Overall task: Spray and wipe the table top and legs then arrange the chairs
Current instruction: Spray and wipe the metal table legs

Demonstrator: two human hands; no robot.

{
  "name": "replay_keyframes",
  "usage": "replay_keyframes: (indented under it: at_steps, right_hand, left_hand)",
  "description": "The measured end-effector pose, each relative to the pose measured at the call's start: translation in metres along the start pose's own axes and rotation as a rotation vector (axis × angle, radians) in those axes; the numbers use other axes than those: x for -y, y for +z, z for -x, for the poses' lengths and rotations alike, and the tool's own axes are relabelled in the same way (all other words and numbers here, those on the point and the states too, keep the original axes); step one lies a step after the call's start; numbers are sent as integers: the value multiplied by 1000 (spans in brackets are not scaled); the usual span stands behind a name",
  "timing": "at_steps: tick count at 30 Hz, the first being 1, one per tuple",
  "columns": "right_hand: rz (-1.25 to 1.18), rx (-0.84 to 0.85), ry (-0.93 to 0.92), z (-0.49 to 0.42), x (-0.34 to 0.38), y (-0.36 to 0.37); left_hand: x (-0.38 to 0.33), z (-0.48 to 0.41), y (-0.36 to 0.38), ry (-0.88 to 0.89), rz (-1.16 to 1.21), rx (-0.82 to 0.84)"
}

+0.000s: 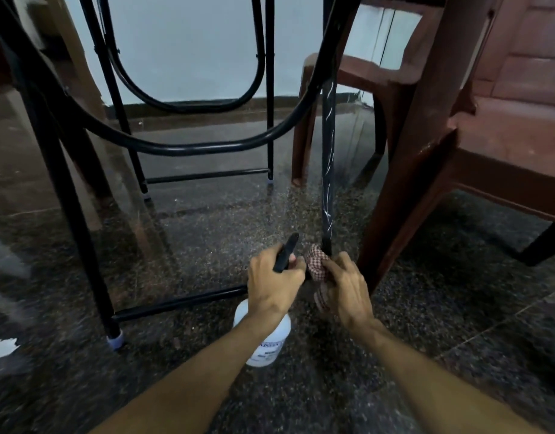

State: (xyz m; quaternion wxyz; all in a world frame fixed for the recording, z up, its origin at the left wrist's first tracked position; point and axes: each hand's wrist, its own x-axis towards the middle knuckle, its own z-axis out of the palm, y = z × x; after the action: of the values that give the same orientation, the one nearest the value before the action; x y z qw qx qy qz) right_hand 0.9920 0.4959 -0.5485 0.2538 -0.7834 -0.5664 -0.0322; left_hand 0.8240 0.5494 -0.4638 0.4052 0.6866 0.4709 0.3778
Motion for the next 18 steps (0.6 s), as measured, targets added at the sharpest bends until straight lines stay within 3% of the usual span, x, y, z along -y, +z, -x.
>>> replay_keyframes:
  at_steps: [12, 18]
  right_hand:
    - [-255, -507, -49, -56, 46, -83]
    - [-300, -780, -107, -141, 105, -168]
  left_hand:
    - [-108, -34, -18, 193, 168, -175]
    - [-139, -48, -42, 252, 211, -209]
